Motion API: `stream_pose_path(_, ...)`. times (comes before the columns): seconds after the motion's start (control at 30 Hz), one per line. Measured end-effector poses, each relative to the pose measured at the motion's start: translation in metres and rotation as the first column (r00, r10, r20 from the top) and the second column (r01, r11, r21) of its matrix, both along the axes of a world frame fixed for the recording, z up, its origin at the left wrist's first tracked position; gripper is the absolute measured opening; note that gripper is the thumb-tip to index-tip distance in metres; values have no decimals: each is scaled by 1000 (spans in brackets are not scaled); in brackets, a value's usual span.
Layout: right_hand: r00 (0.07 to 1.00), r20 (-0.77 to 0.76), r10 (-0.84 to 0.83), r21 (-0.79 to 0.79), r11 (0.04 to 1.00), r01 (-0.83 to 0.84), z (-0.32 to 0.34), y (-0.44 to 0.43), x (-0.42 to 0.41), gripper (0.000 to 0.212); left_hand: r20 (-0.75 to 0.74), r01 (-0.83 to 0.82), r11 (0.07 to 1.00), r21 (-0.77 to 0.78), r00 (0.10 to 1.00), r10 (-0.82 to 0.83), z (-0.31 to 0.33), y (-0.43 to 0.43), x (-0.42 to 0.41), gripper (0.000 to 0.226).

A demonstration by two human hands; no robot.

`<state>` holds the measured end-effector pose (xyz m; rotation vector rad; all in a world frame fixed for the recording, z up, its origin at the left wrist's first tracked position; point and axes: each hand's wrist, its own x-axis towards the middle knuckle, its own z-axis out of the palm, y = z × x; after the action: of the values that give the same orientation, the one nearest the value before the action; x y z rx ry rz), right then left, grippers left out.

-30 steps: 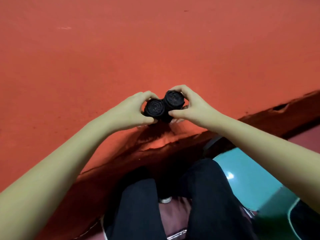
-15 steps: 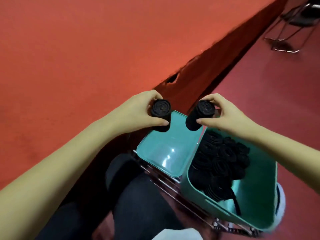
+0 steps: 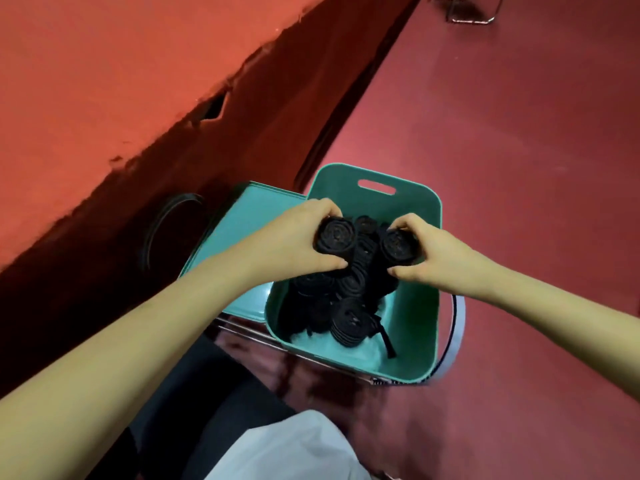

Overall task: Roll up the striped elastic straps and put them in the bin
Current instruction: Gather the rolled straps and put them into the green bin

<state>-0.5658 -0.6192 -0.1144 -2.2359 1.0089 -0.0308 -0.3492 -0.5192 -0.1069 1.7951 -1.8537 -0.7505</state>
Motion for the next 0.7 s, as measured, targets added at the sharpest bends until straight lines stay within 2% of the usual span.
stream_pose_path(0.07, 984, -164, 69, -63, 995, -81, 1, 5, 0, 46, -3, -5, 1000, 19, 1000, 5, -11, 3, -4, 52)
stream_pose_path(0.13, 928, -343, 148, -142, 968, -206, -5, 8, 6, 50, 25, 21, 999, 36, 999, -22, -21, 11, -3, 53)
stream_pose_path(0.17, 873, -465, 148, -86, 974, -211, -22, 7, -17, 51, -35, 80, 991, 104, 996, -77, -49, 1, -28, 54)
stream_pose_path(0.27, 789, -575, 216, -59, 951, -303, -40, 7, -15, 58, -20, 79, 987, 142, 997, -77, -59, 11, -30, 57)
stream_pose_path(0.43, 747, -622, 236, -85, 928, -363, -57, 0, 1, 65, 34, 46, 985, 166, 998, -52, -70, 15, -19, 61)
stream_pose_path(0.57, 702, -675, 226, -60, 932, -358, -71, -3, 6, 69, 18, 47, 985, 166, 999, -51, -72, 15, -21, 61)
stream_pose_path(0.7, 752, -629, 197, 6, 969, -249, -88, -4, 11, 65, 14, 54, 985, 163, 998, -57, -74, 15, -23, 60)
